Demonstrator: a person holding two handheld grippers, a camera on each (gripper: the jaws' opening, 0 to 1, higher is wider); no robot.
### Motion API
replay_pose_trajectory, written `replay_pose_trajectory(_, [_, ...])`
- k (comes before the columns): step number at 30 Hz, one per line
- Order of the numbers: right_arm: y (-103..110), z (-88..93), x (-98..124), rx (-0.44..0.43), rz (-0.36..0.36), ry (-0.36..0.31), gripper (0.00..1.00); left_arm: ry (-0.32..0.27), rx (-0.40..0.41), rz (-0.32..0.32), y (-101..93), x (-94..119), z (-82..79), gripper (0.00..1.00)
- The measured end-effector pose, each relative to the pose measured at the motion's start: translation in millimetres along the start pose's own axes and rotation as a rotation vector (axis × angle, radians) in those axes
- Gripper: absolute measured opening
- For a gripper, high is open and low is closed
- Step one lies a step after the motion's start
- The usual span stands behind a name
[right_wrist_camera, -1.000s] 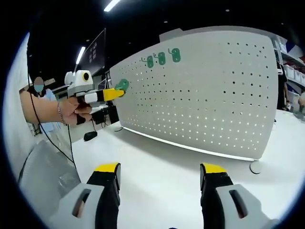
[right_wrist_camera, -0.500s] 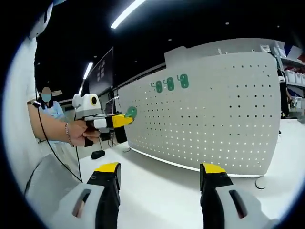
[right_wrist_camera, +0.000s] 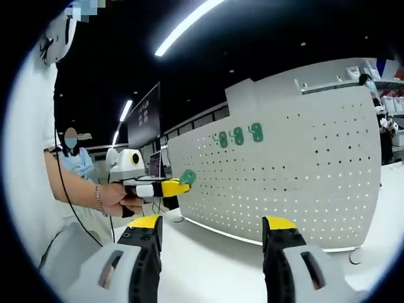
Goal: Insert the hook assembly into the mounting plate slot until the hook locks in place.
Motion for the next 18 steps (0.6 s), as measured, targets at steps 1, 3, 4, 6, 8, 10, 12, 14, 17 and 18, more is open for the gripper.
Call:
replay_pose_trajectory(1, [1,-1.7,-2,0.001,-0.004,-0.003,0.61,0.000,0.000,0.000,-0.6,0,-0.1,0.03])
replay_pose_trajectory(3, [3,-3.1,-7,-0.004,-0.013,-0.007,0.61,-0.001,0.004,-0.002,-1.5,0,-0.4,0.03])
replay_pose_trajectory(4, [4,-3.8,-9,-0.003,-0.016,-0.009,0.60,-0.003,0.006,-0.003,-1.6,0,-0.2,0.03])
replay_pose_trajectory(6, [8,-6.2,-13,-0.003,-0.030,-0.010,0.59,-0.004,0.010,-0.006,-1.8,0,0.3,0.03])
replay_pose_trajectory(8, [10,-8.0,-18,-0.002,-0.041,-0.013,0.59,-0.002,0.013,-0.008,-2.4,0,0.7,0.03])
replay_pose_trajectory(10, [12,-10.9,-22,-0.005,-0.054,-0.019,0.59,-0.004,0.013,-0.010,-3.0,0,0.4,0.03])
replay_pose_trajectory(12, [14,-12.9,-27,-0.007,-0.062,-0.024,0.58,-0.006,0.015,-0.011,-3.7,0,0.3,0.03])
replay_pose_trajectory(14, [15,-14.1,-31,-0.007,-0.069,-0.025,0.57,-0.006,0.018,-0.012,-4.5,-1,0.4,0.03])
replay_pose_trajectory(17, [18,-16.8,-36,-0.009,-0.078,-0.030,0.55,-0.005,0.015,-0.013,-5.3,-1,1.1,0.03])
replay_pose_trajectory(18, [19,-18.3,-39,-0.010,-0.084,-0.035,0.55,-0.006,0.016,-0.012,-5.9,-1,0.6,0.03])
Point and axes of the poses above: the point that each gripper's makers call its tool centre point, and the gripper's own axes: x roughly backward along the fingers, y roughly to its left, z roughly out of its underside, the point moved 1 cm from there along x, roughly backward along the fingers, and after that the axes turned 9 degrees about y, right-handed, at the moved point
